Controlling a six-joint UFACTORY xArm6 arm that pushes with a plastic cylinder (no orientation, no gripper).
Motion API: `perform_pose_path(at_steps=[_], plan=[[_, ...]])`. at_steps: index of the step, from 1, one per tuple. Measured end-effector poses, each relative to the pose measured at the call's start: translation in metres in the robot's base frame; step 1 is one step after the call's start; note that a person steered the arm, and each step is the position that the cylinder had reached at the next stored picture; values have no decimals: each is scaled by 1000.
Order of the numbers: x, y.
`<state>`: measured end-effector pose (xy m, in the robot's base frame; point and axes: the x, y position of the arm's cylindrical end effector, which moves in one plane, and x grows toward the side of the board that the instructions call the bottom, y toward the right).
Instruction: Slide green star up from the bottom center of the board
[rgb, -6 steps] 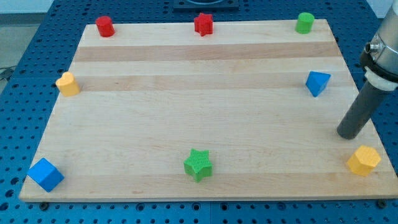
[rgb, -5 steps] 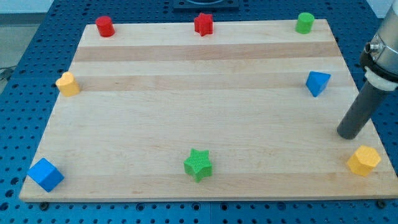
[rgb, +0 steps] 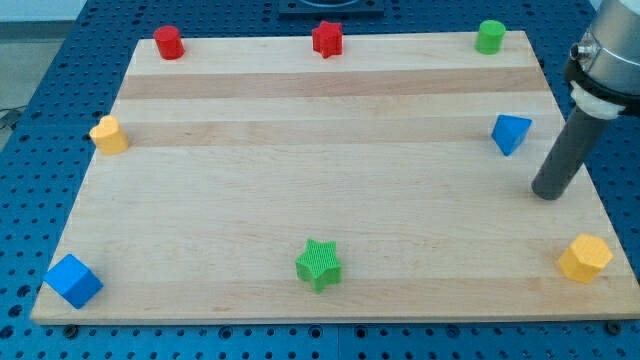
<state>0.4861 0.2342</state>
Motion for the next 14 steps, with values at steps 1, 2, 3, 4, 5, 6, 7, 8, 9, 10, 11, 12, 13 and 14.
perform_pose_path(at_steps=[1,2,3,4,5,6,7,8,9,10,11,12,13,14], plan=[[3,-28],[14,-60],[51,-92],[96,-127],[131,-165],[133,-171],[133,-191],[133,-223],[132,-236],[131,-246],[118,-249],[89,-236],[84,-249],[91,-293]])
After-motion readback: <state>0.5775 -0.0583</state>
